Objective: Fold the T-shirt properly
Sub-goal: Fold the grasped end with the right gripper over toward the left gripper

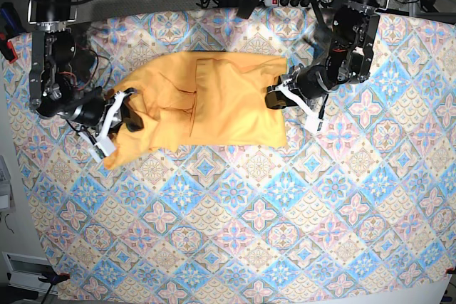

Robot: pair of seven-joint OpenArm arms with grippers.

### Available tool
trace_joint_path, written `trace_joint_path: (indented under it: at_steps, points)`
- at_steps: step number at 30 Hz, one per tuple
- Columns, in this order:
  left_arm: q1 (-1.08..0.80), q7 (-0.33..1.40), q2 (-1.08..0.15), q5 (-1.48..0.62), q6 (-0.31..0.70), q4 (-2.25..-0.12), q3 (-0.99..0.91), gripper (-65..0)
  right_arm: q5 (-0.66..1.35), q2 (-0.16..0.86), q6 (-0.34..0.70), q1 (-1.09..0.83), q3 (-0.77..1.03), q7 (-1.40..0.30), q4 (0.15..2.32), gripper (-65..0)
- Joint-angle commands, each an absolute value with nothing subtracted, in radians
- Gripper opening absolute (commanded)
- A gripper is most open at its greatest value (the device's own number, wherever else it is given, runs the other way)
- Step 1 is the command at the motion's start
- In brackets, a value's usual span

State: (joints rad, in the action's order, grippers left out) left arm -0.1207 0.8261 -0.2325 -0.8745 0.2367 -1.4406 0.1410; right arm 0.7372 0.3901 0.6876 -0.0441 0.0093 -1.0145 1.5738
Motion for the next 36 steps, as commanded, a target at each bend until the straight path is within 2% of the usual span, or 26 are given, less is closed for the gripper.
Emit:
trace_joint_path:
  at_steps: [1, 5, 18, 24, 28, 36]
  points:
    - [-0.108, 0.814, -0.232, -0.891, 0.249, -1.454, 0.139, -59.9, 0.760, 0.401, 0.698, -0.030, -0.001, -0.993, 1.610, -65.0]
    - [-0.108, 0.814, -0.225, -0.891, 0.249, -1.454, 0.139, -59.9, 0.760, 0.400, 0.698, -0.027, -0.065, -0.990, 1.647, -65.0]
    - [-0.116, 0.814, -0.225, -0.889, 0.249, -1.454, 0.139, -59.7, 0.760, 0.225, 0.698, 0.024, -0.214, -0.992, 1.646, -65.0]
    - [-0.116, 0.814, -0.225, -0.889, 0.249, -1.454, 0.139, -59.5, 0.759, 0.143, 0.698, 0.048, -0.229, -0.992, 1.638, -65.0]
    - [-0.117, 0.814, -0.226, -0.889, 0.249, -1.454, 0.139, -59.3, 0.757, 0.128, 0.698, 0.053, -0.231, -0.992, 1.624, -65.0]
    - [-0.162, 0.816, -0.231, -0.898, 0.249, -1.474, 0.131, -48.0, 0.756, 0.127, 0.698, 0.053, -0.265, -0.984, 1.543, -65.0]
